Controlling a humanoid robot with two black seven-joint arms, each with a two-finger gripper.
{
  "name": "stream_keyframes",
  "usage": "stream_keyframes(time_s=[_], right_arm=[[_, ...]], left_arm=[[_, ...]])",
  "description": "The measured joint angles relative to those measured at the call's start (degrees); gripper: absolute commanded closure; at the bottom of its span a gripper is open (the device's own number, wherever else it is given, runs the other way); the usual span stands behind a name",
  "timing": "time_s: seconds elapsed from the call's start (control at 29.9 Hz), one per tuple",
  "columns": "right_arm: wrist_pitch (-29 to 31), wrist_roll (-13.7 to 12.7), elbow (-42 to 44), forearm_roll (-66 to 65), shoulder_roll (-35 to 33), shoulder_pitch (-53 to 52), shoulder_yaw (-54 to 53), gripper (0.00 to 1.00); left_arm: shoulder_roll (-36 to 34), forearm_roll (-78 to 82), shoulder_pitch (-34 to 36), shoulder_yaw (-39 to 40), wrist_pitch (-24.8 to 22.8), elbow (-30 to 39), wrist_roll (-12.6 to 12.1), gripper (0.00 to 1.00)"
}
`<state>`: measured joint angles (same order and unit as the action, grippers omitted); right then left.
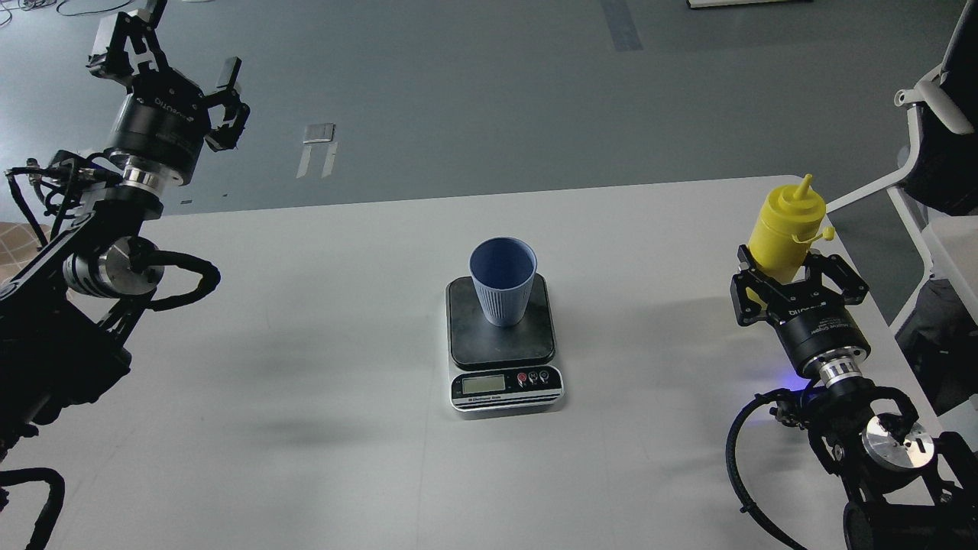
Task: Pour seasoning into cup on scale with both arms
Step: 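Set the yellow bottle down on the table and open the right gripper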
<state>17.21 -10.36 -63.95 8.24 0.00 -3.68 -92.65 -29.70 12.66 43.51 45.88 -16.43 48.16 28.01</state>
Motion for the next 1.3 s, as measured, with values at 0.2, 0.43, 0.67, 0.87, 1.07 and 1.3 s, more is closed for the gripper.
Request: stream_keyframes(time_s=[0.2,0.43,0.67,0.87,1.07,1.3], right_arm=[[0.01,0.00,0.21,0.02,0.00,0.00,0.05,0.26],[-0.10,0.06,0.24,0.01,0.00,0.00,-0.05,0.14],[-0.25,0.09,0.49,-0.07,0.00,0.09,-0.08,0.08],[-0.18,0.09,0.12,-0.02,0.00,2.04,-0.20,0.03],[0.26,0.09,-1.59,0.10,0.00,5.49,-0.68,0.01],[3.35,0.09,-6.87,0.19,0.00,10.50,-1.02,0.01]], left_arm=[[-0.02,-0.02,0.05,0.00,0.00,0.00,0.00,0.02],[-0.09,-0.04,0.09,0.00,0.00,0.00,0.00,0.02],[-0.09,-0.04,0.09,0.00,0.00,0.00,0.00,0.02],[-0.18,-0.04,0.09,0.08,0.00,0.00,0.00,0.02],[-0.27,-0.02,0.09,0.17,0.03,0.00,0.00,0.02],[-0.27,0.00,0.09,0.18,0.08,0.00,-0.04,0.02]])
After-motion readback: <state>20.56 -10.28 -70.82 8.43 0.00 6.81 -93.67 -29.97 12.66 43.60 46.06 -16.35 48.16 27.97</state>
